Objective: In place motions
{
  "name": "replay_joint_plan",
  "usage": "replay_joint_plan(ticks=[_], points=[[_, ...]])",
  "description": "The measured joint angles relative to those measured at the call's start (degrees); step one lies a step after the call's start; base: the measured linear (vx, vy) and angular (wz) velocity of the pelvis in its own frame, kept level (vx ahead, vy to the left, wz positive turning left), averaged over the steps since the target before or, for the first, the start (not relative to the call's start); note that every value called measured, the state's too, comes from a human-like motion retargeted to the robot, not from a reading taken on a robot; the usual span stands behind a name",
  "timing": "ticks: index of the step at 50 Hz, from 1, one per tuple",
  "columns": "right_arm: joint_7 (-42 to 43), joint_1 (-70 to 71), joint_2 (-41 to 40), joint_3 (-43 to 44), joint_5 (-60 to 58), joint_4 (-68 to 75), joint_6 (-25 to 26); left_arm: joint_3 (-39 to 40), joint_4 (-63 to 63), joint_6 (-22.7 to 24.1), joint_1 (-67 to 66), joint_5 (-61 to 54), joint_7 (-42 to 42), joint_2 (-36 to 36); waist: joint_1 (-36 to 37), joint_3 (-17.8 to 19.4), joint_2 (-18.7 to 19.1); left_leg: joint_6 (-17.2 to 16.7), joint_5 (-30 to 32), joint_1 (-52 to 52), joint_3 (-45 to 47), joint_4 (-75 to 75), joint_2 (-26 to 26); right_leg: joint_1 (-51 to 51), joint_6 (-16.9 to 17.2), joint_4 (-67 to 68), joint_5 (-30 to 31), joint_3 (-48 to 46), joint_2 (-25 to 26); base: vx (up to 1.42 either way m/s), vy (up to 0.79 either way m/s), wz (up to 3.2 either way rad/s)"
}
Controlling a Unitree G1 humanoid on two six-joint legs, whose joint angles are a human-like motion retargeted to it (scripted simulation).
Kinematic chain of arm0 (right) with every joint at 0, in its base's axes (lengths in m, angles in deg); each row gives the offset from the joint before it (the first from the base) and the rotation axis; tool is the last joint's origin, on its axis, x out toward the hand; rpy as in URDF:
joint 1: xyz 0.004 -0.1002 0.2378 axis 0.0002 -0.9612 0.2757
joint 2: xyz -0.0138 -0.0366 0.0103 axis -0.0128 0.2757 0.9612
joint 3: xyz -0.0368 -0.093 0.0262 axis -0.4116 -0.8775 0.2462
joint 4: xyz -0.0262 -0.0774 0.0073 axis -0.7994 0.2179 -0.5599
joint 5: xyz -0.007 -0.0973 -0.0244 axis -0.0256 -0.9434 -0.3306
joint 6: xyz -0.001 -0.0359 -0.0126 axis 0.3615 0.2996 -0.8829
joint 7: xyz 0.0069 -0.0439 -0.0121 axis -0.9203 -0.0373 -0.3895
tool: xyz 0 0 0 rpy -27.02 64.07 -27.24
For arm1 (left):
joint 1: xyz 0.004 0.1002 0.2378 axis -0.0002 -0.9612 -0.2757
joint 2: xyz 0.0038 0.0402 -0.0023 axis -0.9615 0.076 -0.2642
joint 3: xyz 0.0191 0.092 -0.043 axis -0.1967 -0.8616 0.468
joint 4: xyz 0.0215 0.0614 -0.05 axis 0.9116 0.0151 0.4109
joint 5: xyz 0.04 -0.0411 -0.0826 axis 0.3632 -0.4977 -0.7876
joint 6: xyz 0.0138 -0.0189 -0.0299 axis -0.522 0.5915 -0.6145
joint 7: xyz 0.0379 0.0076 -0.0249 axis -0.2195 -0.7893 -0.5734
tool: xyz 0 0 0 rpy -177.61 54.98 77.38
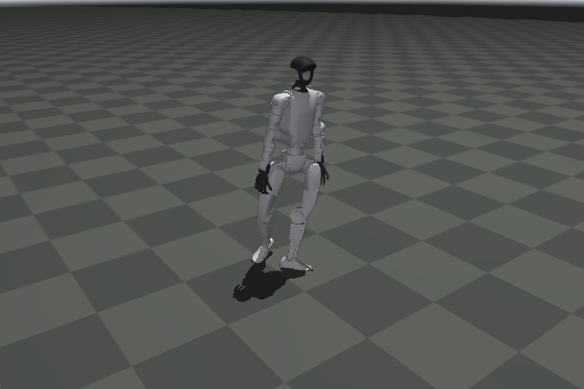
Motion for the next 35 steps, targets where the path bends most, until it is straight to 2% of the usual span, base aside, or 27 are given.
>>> replay_joint_plan(ticks=[2, 3, 5, 8, 13, 15, 16, 17, 18, 20, 25, 30, 35], points=[[0.5, -2.2, 0.1, 0.5, 2.0, -0.4, -0.3, -0.4, 0.8, 0.0, -0.8, 0.0, 0.2, 0.1, -5.0, -0.8, 1.0, 1.1, 0.4, -1.9, -7.9, 1.0, -0.2, -6.5, 4.7, 9.4, -2.3, 13.8, -0.2, 0.31, 0.15, 3.45], [0.6, -3.0, -0.1, 0.4, 3.2, -0.5, -0.4, -0.8, 1.1, 0.1, -1.2, -0.4, 0.1, -0.1, -8.3, -0.5, 1.9, 1.8, 0.9, -2.6, -12.7, 1.4, -0.3, -11.1, 7.6, 13.9, -4.4, 22.8, 3.0, 0.23, 0.08, 3.92], [0.4, -3.5, -0.4, 0.4, 5.3, -0.5, -0.4, -2.5, 1.2, 0.1, -1.3, -1.1, -0.5, -0.7, -14.3, 1.2, 4.5, 3.0, 2.1, -3.9, -22.2, 2.1, 0.2, -16.4, 11.6, 17.7, -6.9, 33.9, 11.7, 0.04, -0.01, 3.81], [-0.6, -2.9, -0.8, 0.5, 5.4, -0.9, 0.3, -4.6, 1.4, -0.3, -0.8, 0.2, -0.8, -2.1, -17.5, 2.9, 5.8, 3.8, 4.0, -6.7, -30.1, 2.7, -0.7, -19.3, 9.2, 13.7, -7.6, 40.8, 18.0, -0.05, -0.01, 2.52], [-0.8, -4.0, -2.4, 1.7, 3.7, -2.8, 0.0, -7.6, 3.3, -1.2, -0.1, 3.0, -0.9, -3.9, -24.1, 4.7, 6.3, 2.6, 7.7, -7.1, -35.2, 1.9, -2.3, -21.0, 4.2, -1.7, -8.8, 48.3, 21.8, 0.06, -0.02, 2.90], [-1.1, -4.3, -3.0, 2.5, 3.4, -3.1, -0.1, -8.5, 3.9, -1.2, 0.2, 3.0, -1.0, -4.0, -25.3, 6.5, 5.2, 2.3, 8.6, -5.3, -37.4, 1.5, -4.5, -18.0, 1.4, -11.1, -6.1, 48.7, 21.4, 0.11, 0.02, 2.55], [-1.3, -4.6, -3.0, 2.3, 3.5, -3.1, -0.2, -8.7, 4.0, -1.2, 0.1, 2.9, -1.1, -3.8, -24.6, 6.7, 4.5, 2.2, 8.8, -4.5, -37.7, 1.2, -5.8, -15.9, 1.5, -14.7, -5.0, 51.5, 22.4, 0.16, 0.02, 1.37], [-1.4, -4.9, -3.0, 2.0, 3.5, -2.9, -0.2, -8.8, 4.3, -1.2, 0.0, 2.8, -1.2, -3.8, -22.7, 6.7, 3.7, 2.0, 8.8, -3.6, -36.7, 0.8, -6.7, -13.7, 1.3, -17.4, -4.5, 50.7, 22.1, 0.22, 0.03, -0.28], [-1.7, -5.0, -3.0, 1.2, 3.6, -2.4, -0.2, -8.4, 4.6, -1.4, 0.1, 2.8, -1.4, -3.9, -18.1, 6.3, 2.9, 1.7, 8.4, -2.8, -33.3, 0.1, -6.8, -11.1, 0.8, -18.5, -5.2, 43.1, 19.3, 0.21, 0.04, -0.24], [-2.4, -4.8, -3.4, 1.8, 2.8, -1.3, 0.4, -8.3, 4.9, -1.8, 0.4, 3.9, -1.6, -4.0, -18.5, 5.6, 2.9, 1.3, 8.6, -2.6, -36.2, 0.2, -7.5, -10.6, 1.9, -18.3, -5.7, 36.5, 17.0, 0.15, 0.04, 1.33], [-2.9, -3.7, -4.3, 2.0, -0.8, -3.0, 1.3, -6.4, 4.7, -0.8, -2.0, 1.6, -1.2, -2.7, -12.4, 4.8, 2.1, 1.2, 8.3, -2.7, -37.1, 0.9, -8.1, -8.0, 2.9, -20.1, -6.4, 35.6, 16.8, 0.10, -0.02, 0.73], [-1.3, -2.2, -4.7, 0.9, -0.6, -6.5, -0.3, -4.4, 5.3, -1.5, -3.6, 1.1, -1.5, -2.6, -12.4, 4.2, 1.6, 1.3, 8.2, -2.9, -38.3, 0.8, -8.5, -7.6, 3.4, -20.6, -6.8, 33.8, 16.9, 0.06, -0.01, 0.39], [-2.1, -0.7, -4.8, 0.3, -1.1, -8.4, -0.9, -6.8, 4.5, -1.8, -3.0, 1.7, -3.3, -3.2, -11.6, 4.9, 0.9, 1.7, 7.7, -2.9, -38.3, 0.9, -8.8, -8.1, 3.7, -19.8, -7.1, 34.0, 16.5, 0.00, 0.00, 0.00]])
